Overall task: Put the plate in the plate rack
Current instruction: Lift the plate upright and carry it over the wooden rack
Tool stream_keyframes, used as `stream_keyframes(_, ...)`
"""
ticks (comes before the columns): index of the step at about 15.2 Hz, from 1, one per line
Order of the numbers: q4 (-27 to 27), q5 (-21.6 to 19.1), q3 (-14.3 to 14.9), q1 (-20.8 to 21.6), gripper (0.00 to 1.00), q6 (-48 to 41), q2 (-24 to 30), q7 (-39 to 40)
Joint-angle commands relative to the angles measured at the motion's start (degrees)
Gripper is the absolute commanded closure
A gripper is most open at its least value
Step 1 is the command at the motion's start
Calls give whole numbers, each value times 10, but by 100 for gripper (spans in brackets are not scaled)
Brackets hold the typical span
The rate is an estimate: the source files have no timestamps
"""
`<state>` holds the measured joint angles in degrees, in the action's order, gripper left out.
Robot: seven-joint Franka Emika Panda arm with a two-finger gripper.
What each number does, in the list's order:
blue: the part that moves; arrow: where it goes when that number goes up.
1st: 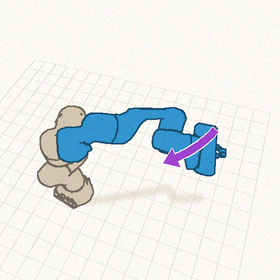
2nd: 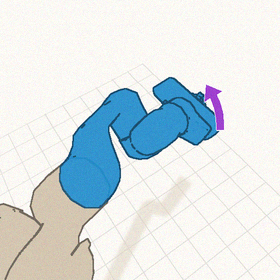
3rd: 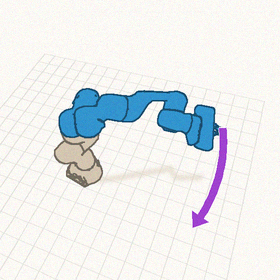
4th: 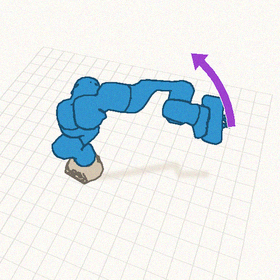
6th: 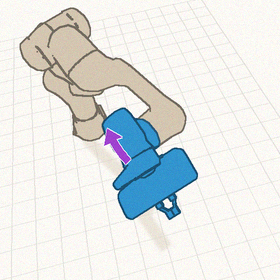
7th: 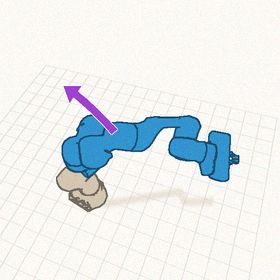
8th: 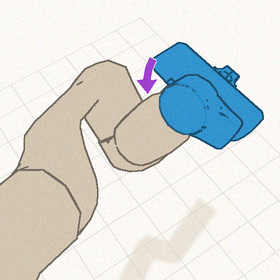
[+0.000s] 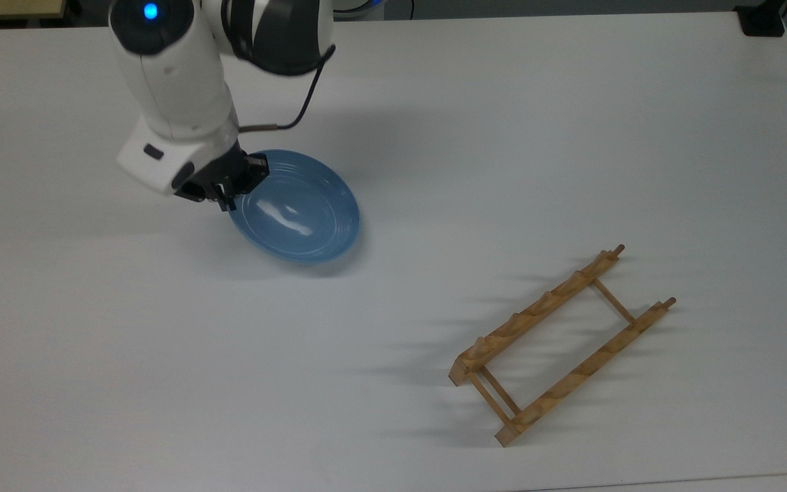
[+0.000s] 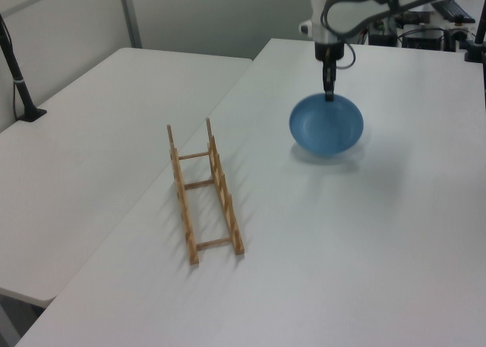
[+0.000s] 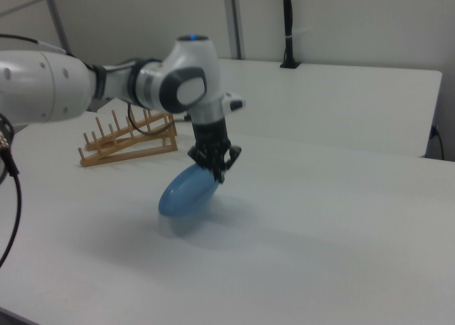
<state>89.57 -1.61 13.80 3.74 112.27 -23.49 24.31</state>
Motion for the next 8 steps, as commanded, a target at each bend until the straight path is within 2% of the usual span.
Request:
stream_keyframes(1,-27,37,11,36,100,16,29,6)
stream_keyframes(3,-60,78,11,57,100,17,30,7)
stream_keyframes(5,-74,143,11,73,100,24,37,17)
stream_keyframes(8,-80,214,18,99,100,59,46,75)
